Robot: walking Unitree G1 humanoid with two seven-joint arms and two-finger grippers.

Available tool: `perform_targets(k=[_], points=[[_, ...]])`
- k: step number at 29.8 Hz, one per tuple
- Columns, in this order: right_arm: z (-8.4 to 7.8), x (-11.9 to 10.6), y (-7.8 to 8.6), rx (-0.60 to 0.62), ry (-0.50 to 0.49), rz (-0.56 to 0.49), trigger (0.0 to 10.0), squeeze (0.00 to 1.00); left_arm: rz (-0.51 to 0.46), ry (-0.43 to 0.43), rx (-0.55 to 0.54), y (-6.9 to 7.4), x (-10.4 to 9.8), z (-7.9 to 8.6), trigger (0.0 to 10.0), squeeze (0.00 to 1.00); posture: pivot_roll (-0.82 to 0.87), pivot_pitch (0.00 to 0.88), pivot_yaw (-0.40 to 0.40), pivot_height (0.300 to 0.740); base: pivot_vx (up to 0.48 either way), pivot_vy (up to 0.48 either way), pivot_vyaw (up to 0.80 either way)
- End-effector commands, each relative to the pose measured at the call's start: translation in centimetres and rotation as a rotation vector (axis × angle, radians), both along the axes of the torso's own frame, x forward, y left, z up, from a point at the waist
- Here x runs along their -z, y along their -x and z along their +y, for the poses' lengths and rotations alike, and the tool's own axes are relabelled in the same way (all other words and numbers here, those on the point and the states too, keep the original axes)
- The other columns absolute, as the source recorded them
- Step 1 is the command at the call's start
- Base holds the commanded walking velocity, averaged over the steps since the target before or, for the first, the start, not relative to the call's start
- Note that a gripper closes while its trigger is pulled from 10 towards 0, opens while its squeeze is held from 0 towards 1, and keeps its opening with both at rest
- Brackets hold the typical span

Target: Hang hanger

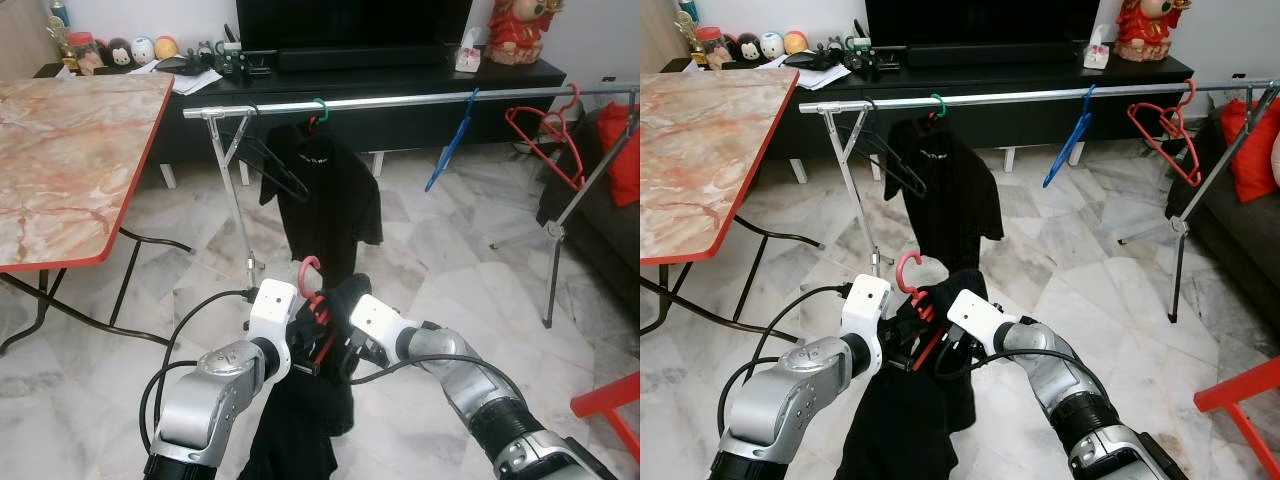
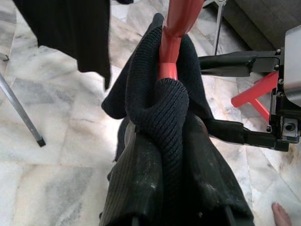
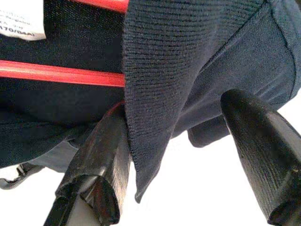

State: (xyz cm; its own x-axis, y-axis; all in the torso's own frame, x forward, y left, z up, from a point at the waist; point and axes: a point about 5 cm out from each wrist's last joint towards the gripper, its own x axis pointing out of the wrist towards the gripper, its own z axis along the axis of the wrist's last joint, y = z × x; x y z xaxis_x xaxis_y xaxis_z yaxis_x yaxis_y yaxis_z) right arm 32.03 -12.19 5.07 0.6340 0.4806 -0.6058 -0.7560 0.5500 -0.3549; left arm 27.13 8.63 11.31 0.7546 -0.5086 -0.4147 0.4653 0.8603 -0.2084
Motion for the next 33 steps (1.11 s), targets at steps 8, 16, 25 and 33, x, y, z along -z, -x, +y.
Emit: perform_targets(k=[8, 16, 25, 33], points=[[0.6, -0.4, 0.0, -0.032, -0.018, 0.003, 0.0, 0.00, -0.049, -0.004, 0.008, -0.2, -1.1, -0.1, 10.0, 0.00, 0.02, 0.000, 0.003, 0.740, 0.000, 0.000, 0.00], [0.8, -0.1, 0.9, -0.137, 0.021, 0.069, 10.0, 0.00, -0.073, -0.109, -0.118, -1.0, -0.3, 1.3, 10.0, 0.00, 0.02, 0.000, 0.001, 0.740, 0.000, 0.000, 0.00], [-1.1, 0.0, 1.1, -0.067, -0.025, 0.125, 10.0, 0.00, -0.120, -0.330, -0.411, -1.8, 1.4, 5.9, 10.0, 0.00, 0.02, 0.000, -0.006, 0.740, 0.000, 0.000, 0.00], [-5.2, 0.4, -0.2, 0.364, -0.251, 0.139, 10.0, 0.00, -0.135, -0.442, -0.525, -1.2, 2.3, 8.5, 10.0, 0.00, 0.02, 0.000, -0.006, 0.740, 0.000, 0.000, 0.00]])
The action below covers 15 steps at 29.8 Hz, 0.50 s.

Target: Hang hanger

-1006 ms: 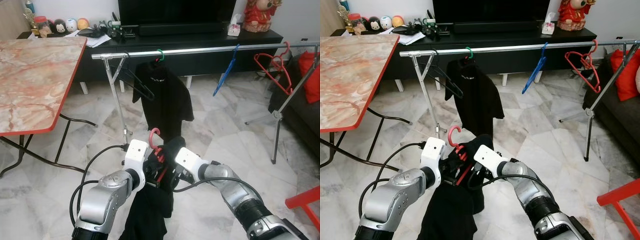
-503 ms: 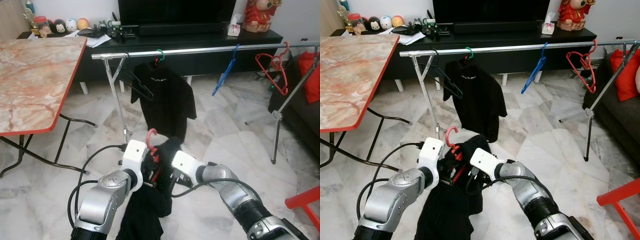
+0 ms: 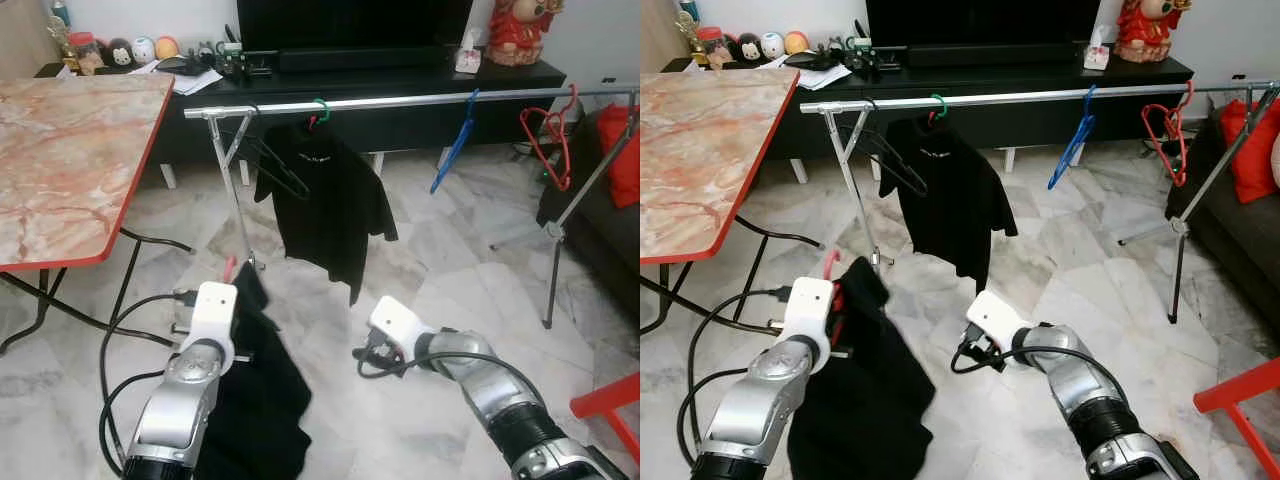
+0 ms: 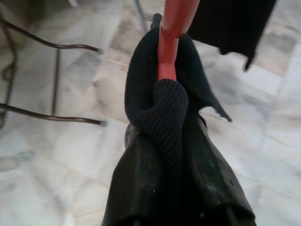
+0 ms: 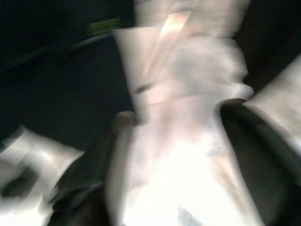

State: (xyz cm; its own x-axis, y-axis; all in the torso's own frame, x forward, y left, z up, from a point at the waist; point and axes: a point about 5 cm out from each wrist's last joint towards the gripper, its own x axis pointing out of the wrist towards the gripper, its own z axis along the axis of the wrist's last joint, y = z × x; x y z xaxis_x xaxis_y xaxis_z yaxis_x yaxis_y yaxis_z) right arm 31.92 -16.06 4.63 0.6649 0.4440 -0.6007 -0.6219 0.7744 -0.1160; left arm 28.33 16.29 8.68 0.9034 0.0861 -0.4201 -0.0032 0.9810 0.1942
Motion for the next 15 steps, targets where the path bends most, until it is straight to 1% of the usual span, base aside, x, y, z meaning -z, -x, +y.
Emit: perform_targets(k=[1, 3, 4, 5, 6, 7, 9, 11, 12, 15], points=[[-1.7, 0.0, -0.4, 0.149, -0.047, 0.008, 10.0, 0.00, -0.038, -0.062, -0.036, 0.0, -0.3, 1.0, 10.0, 0.00, 0.02, 0.000, -0.006, 0.740, 0.000, 0.000, 0.00], [-1.7, 0.0, -0.4, 0.149, -0.047, 0.008, 10.0, 0.00, -0.039, -0.062, -0.037, 0.0, -0.2, 1.0, 10.0, 0.00, 0.02, 0.000, -0.006, 0.740, 0.000, 0.000, 0.00], [-3.8, 2.3, 1.0, 0.329, -0.060, 0.076, 10.0, 0.00, -0.034, -0.065, -0.046, 0.1, 0.0, 1.3, 10.0, 0.00, 0.02, 0.000, -0.006, 0.740, 0.000, 0.000, 0.00], [-5.2, 4.0, 2.4, 0.463, -0.063, 0.130, 10.0, 0.00, -0.028, -0.066, -0.051, 0.3, 0.2, 1.5, 10.0, 0.00, 0.02, 0.000, -0.006, 0.740, 0.000, 0.000, 0.00], [-5.2, 4.0, 2.4, 0.463, -0.063, 0.130, 10.0, 0.00, -0.028, -0.066, -0.051, 0.3, 0.2, 1.5, 10.0, 0.00, 0.02, 0.000, -0.006, 0.740, 0.000, 0.000, 0.00], [-6.8, 6.5, 5.0, 0.628, -0.043, 0.221, 10.0, 0.00, -0.024, -0.064, -0.056, 0.4, 0.4, 1.6, 10.0, 0.00, 0.03, 0.000, -0.006, 0.740, 0.000, 0.000, 0.00], [-6.9, 7.6, 6.3, 0.638, -0.013, 0.268, 10.0, 0.00, -0.022, -0.061, -0.052, 0.5, 0.5, 1.4, 10.0, 0.00, 0.03, 0.000, -0.002, 0.740, 0.000, 0.000, 0.00], [-6.6, 8.4, 7.3, 0.656, -0.047, 0.306, 10.0, 0.00, -0.018, -0.057, -0.047, 0.6, 0.6, 1.2, 10.0, 0.00, 0.03, 0.000, 0.003, 0.740, 0.000, 0.000, 0.00], [-6.6, 8.8, 7.8, 0.672, -0.044, 0.312, 10.0, 0.00, -0.016, -0.057, -0.043, 0.7, 0.6, 1.1, 10.0, 0.00, 0.02, 0.000, 0.007, 0.740, 0.000, 0.000, 0.00], [-7.0, 10.0, 9.6, 0.649, 0.059, 0.335, 10.0, 0.00, -0.014, -0.058, -0.039, 0.8, 0.8, 1.0, 10.0, 0.00, 0.02, 0.000, 0.009, 0.740, 0.000, 0.000, 0.00]])
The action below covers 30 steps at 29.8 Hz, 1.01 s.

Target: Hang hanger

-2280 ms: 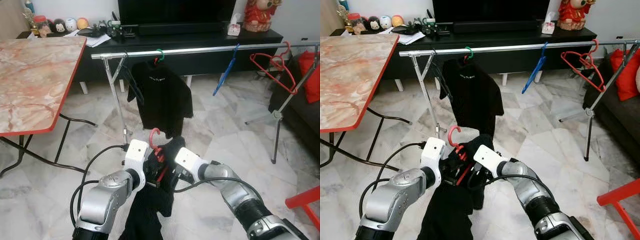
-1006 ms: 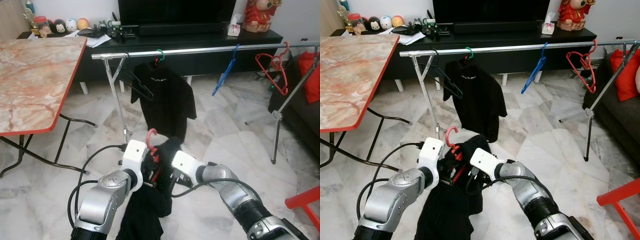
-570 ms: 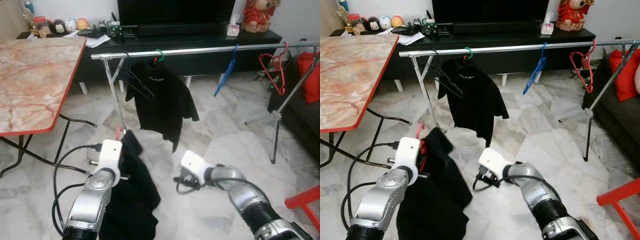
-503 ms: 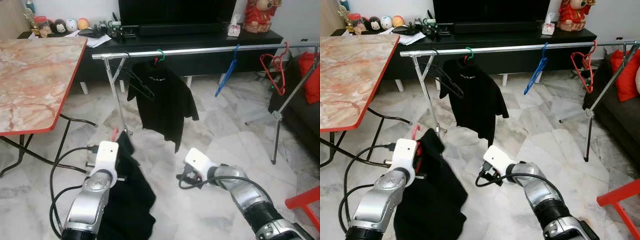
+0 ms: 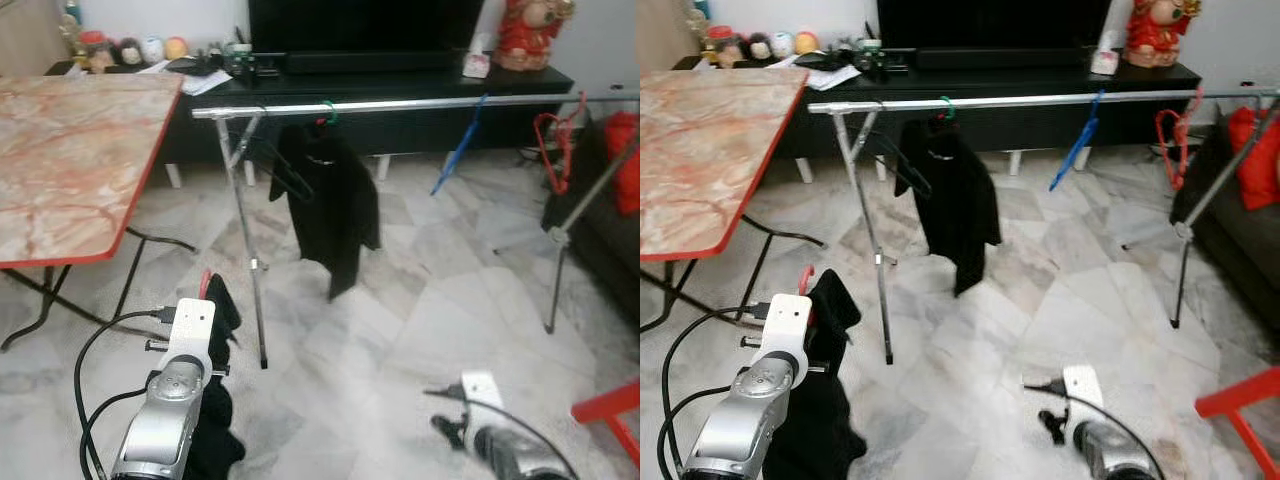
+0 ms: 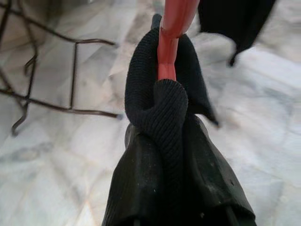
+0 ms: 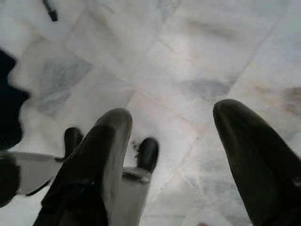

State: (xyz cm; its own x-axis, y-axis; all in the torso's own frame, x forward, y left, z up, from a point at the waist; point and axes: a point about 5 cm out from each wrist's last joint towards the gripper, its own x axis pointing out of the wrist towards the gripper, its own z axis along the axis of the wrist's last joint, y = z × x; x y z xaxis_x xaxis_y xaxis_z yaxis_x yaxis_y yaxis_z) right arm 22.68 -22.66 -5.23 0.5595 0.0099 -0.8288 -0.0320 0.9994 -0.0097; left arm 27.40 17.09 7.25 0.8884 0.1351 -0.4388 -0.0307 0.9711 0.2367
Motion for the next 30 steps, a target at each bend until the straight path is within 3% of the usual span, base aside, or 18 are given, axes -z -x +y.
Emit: perform_targets(k=[1, 3, 7, 8, 9, 10, 30], points=[[-0.2, 0.8, 1.3, -0.026, 0.047, 0.035, 10.0, 0.00, -0.039, -0.015, -0.003, -0.2, -0.6, 0.2, 10.0, 0.00, 0.02, 0.000, 0.009, 0.740, 0.000, 0.000, 0.00], [0.0, 1.9, 3.1, -0.028, 0.052, 0.096, 10.0, 0.00, -0.041, -0.015, 0.000, -0.2, -0.6, 0.1, 10.0, 0.00, 0.03, 0.000, 0.010, 0.740, 0.000, 0.000, 0.00], [0.0, 2.5, 4.2, 0.003, 0.052, 0.119, 10.0, 0.00, -0.042, -0.015, 0.003, -0.1, -0.7, 0.0, 10.0, 0.00, 0.04, 0.000, 0.012, 0.740, 0.000, 0.000, 0.00], [0.0, 2.7, 4.6, 0.005, 0.056, 0.128, 5.3, 0.00, -0.040, -0.017, 0.009, -0.1, -0.6, -0.1, 10.0, 0.00, 0.03, 0.000, 0.013, 0.740, 0.000, 0.000, 0.00], [0.0, 2.7, 4.6, 0.005, 0.056, 0.130, 5.3, 0.00, -0.039, -0.018, 0.011, -0.1, -0.6, -0.1, 10.0, 0.00, 0.03, 0.000, 0.013, 0.740, 0.000, 0.000, 0.00], [0.0, 2.8, 4.8, 0.001, 0.057, 0.136, 0.0, 0.00, -0.038, -0.017, 0.012, -0.1, -0.6, -0.1, 10.0, 0.00, 0.03, 0.000, 0.017, 0.740, 0.000, 0.000, 0.00], [0.2, 3.0, 5.2, -0.020, 0.046, 0.137, 0.0, 0.00, -0.030, -0.006, 0.034, -0.1, -0.5, -0.8, 10.0, 0.00, 0.03, 0.000, 0.016, 0.740, 0.000, 0.000, 0.00]])
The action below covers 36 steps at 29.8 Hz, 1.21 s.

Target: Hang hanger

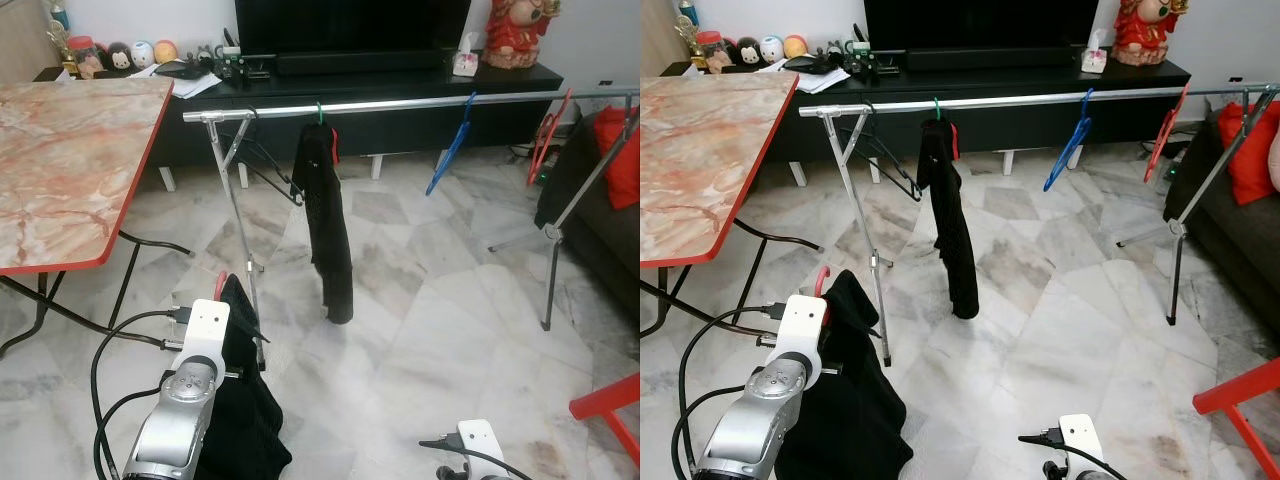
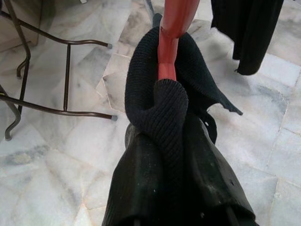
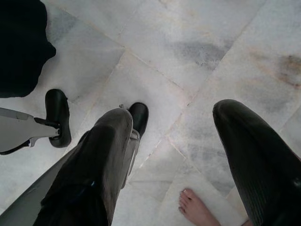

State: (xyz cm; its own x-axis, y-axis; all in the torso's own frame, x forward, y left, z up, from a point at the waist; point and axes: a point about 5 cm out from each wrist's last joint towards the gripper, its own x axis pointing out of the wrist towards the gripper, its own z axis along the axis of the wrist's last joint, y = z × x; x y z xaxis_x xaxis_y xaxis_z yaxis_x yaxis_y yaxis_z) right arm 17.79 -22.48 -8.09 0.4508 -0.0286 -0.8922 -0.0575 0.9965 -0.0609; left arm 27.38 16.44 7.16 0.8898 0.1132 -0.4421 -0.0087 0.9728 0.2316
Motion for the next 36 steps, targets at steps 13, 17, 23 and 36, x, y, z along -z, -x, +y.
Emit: perform_targets(k=[13, 17, 23, 36], points=[[-0.3, 0.2, 0.7, 0.031, -0.002, 0.014, 10.0, 1.00, -0.033, -0.014, 0.006, -0.1, -0.7, 0.1, 10.0, 0.00, 0.04, 0.000, 0.017, 0.740, 0.000, 0.000, 0.00], [-0.5, 0.2, 0.7, 0.035, -0.003, 0.017, 10.0, 1.00, -0.033, -0.015, 0.006, -0.1, -0.7, 0.2, 10.0, 0.00, 0.04, 0.000, 0.019, 0.740, 0.000, 0.000, 0.00], [-0.8, 0.1, 0.7, 0.040, 0.007, 0.016, 10.0, 1.00, -0.030, -0.013, 0.009, 0.0, -0.7, 0.1, 10.0, 0.00, 0.04, 0.000, 0.020, 0.740, 0.000, 0.000, 0.00], [-0.9, 0.1, 0.6, 0.039, 0.010, 0.016, 10.0, 1.00, -0.029, -0.012, 0.012, 0.0, -0.7, 0.0, 10.0, 0.00, 0.04, 0.000, 0.021, 0.740, 0.000, 0.000, 0.00]])
